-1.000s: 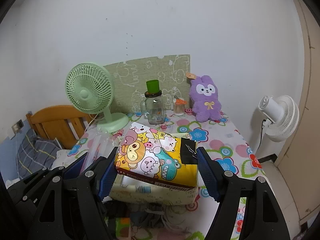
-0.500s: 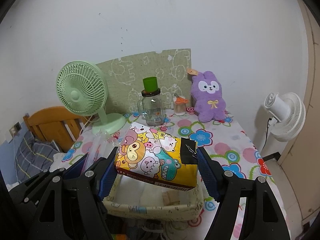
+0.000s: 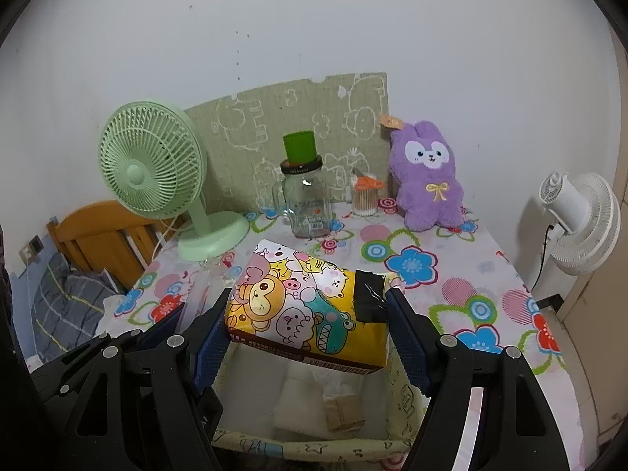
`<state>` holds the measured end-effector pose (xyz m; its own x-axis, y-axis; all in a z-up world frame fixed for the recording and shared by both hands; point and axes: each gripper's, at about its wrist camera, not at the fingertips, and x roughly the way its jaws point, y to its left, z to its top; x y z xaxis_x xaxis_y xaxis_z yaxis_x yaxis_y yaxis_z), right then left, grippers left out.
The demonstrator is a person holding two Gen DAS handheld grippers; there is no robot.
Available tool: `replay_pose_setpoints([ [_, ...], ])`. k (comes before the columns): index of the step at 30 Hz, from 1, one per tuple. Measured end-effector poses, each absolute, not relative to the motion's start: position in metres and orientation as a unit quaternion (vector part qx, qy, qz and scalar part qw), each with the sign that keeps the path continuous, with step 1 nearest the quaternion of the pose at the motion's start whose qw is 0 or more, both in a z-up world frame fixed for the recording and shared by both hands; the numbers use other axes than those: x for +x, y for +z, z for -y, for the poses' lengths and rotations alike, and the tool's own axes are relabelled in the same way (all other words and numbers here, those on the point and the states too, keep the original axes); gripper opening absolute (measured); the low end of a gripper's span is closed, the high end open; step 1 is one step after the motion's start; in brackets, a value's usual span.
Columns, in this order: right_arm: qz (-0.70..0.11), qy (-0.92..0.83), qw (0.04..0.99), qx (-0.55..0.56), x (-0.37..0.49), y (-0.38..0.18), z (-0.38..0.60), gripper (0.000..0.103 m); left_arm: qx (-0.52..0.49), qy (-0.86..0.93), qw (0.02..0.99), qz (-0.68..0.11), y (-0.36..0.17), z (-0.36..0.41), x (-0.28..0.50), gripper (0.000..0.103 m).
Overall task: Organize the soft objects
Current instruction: 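Lower the straw pack into the basket with the left tool while the right tool drops the yellow box in, then withdraw both open tools from the basket toward the green tissue pack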
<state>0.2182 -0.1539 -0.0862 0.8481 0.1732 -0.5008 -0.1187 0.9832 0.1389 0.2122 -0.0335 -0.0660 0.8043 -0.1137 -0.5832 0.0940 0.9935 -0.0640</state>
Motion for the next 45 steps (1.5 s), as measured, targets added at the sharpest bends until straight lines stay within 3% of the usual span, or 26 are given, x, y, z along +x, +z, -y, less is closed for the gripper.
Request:
replay_pose_setpoints([
  [4,-0.275,0.083,0.956,0.053,0.226,-0.094,0.152,0.076,-0.015,-0.051,0.946,-0.320,-0.073,0.033,0.218,0.025],
  [6,-0.280,0.086,0.955,0.053,0.229,-0.097,0.151,0.076,-0.012,-0.048,0.945,-0.323,-0.075,0.032,0.218,0.040],
  [11,-0.286,0.094,0.952,0.048,0.232,-0.103,0.147,0.076,-0.002,-0.040,0.942,-0.333,-0.078,0.028,0.215,0.053],
  [16,-0.293,0.105,0.949,0.047,0.236,-0.108,0.140,0.076,-0.004,-0.035,0.940,-0.339,-0.082,0.022,0.216,0.060],
  [21,-0.294,0.122,0.947,0.044,0.239,-0.110,0.132,0.078,-0.006,-0.033,0.941,-0.337,-0.083,0.018,0.214,0.074],
  [28,-0.299,0.133,0.944,0.043,0.244,-0.113,0.124,0.082,-0.011,-0.032,0.939,-0.343,-0.085,0.014,0.216,0.080],
  [32,-0.293,0.121,0.948,0.032,0.243,-0.112,0.122,0.093,-0.011,-0.029,0.940,-0.341,-0.084,0.014,0.214,0.084],
  [45,-0.280,0.105,0.954,0.027,0.224,-0.097,0.127,0.095,-0.012,-0.031,0.945,-0.325,-0.069,0.018,0.194,0.093],
])
